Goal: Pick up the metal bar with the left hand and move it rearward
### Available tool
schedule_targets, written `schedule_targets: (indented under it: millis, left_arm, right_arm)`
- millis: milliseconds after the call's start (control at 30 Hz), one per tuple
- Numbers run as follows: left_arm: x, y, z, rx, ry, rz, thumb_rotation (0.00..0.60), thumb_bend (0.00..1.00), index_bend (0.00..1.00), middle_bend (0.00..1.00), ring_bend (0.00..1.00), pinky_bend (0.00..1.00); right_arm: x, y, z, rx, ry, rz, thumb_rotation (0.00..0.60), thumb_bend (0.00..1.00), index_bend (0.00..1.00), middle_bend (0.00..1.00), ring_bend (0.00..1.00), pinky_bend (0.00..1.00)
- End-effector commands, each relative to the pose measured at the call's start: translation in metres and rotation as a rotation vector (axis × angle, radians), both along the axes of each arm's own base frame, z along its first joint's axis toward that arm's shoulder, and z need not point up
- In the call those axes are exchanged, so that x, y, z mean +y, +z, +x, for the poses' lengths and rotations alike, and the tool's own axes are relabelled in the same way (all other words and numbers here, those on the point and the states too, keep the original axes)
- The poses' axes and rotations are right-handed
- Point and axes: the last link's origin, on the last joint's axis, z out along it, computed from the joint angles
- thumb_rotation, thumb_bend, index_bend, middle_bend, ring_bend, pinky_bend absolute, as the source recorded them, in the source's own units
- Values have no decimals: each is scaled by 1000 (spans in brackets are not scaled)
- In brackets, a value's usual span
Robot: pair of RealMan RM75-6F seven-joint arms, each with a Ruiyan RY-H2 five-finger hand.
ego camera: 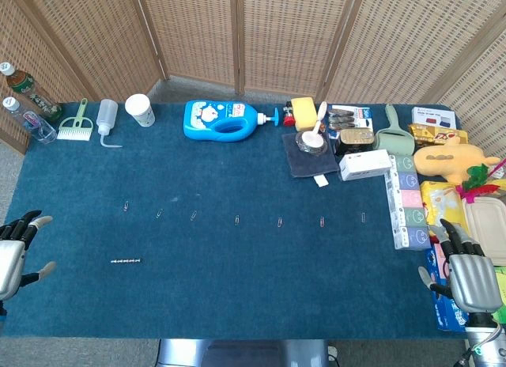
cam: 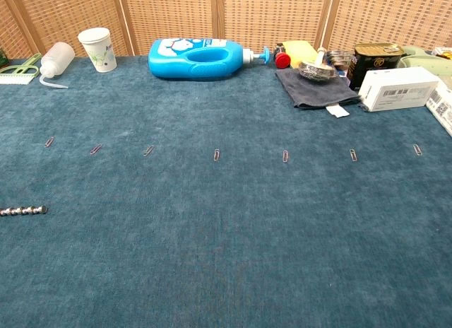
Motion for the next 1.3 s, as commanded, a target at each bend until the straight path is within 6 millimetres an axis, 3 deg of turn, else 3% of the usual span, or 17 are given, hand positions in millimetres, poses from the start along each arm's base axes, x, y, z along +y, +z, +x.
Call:
schedule_targets:
  millis: [33,533,867,967,1200,1300]
  left_arm:
    - [0,0,0,-1,0,-3,600,154,226,177,235,255]
    - [1,2,-1,-22,-24,-18,600,154,226,178,238,254]
    - [18,1,18,-14,-92,-52,600,154,227,196,246,254]
    - [25,-2,26,-15,-113,-72,600,154,227,245,290,264]
    - [41,-12,47,15,-172,-125,600,154,236,417,471,465]
    - [45,-21,52,25,-184,-160,600,154,263,563,623,680]
  right_arm:
    - [0,0,1,-1,6,-2,500,319,137,117,98,238]
    - [4,2,6,-23,41,-32,501,319,146,118,98,238]
    - [4,1,-1,-34,28,-39,501,320,142,120,98,238]
    - [3,1,-3,-36,23,-43,502,319,139,120,98,238]
    - [0,1,-4,-35,15,-40,502,319,133,142,99,238]
    - [-1,-1,-6,-40,8,-38,502,319,129,149,100,238]
